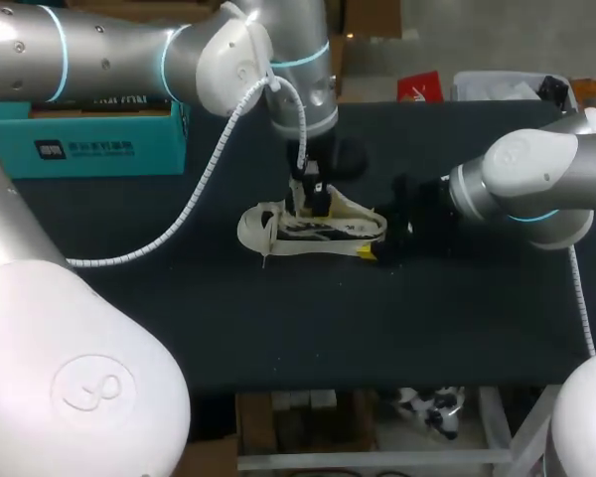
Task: Open the shoe tongue, take the insole out of the shoe, put the insole back into the shoe, and pack the shoe into the shoebox
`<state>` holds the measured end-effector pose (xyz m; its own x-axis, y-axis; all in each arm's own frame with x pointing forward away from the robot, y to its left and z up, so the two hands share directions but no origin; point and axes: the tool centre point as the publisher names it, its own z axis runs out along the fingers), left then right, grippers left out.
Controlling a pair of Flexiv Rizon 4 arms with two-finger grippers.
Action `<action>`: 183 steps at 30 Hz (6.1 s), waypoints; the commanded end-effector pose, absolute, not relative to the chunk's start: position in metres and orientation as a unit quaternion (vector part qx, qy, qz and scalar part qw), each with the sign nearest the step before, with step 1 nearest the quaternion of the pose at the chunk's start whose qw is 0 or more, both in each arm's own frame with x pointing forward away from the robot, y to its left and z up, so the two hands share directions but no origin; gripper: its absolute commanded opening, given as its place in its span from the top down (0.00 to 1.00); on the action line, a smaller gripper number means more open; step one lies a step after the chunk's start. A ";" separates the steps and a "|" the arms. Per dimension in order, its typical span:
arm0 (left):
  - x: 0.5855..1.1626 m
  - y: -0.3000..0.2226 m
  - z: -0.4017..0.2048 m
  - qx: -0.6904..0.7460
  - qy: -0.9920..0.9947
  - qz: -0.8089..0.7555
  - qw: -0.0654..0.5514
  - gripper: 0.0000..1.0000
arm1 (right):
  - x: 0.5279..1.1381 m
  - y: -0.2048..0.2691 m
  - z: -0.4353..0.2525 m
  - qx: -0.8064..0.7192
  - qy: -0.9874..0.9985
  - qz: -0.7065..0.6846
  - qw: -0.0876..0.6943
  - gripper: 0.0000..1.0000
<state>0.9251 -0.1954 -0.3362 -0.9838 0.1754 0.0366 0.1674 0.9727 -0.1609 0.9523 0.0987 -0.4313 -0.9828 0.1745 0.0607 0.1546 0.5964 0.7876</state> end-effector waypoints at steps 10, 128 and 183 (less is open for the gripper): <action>0.926 -0.186 -0.380 -0.088 -0.995 0.054 0.002 1.00 | 0.953 0.098 -0.439 0.092 0.893 0.440 0.011 1.00; 1.025 -0.191 -0.521 -0.043 -0.990 0.028 -0.130 0.82 | 0.953 0.098 -0.439 0.092 0.893 0.440 0.011 1.00; 0.939 -0.197 -0.322 -0.100 -0.972 0.196 -0.083 1.00 | 0.953 0.098 -0.439 0.092 0.893 0.440 0.011 1.00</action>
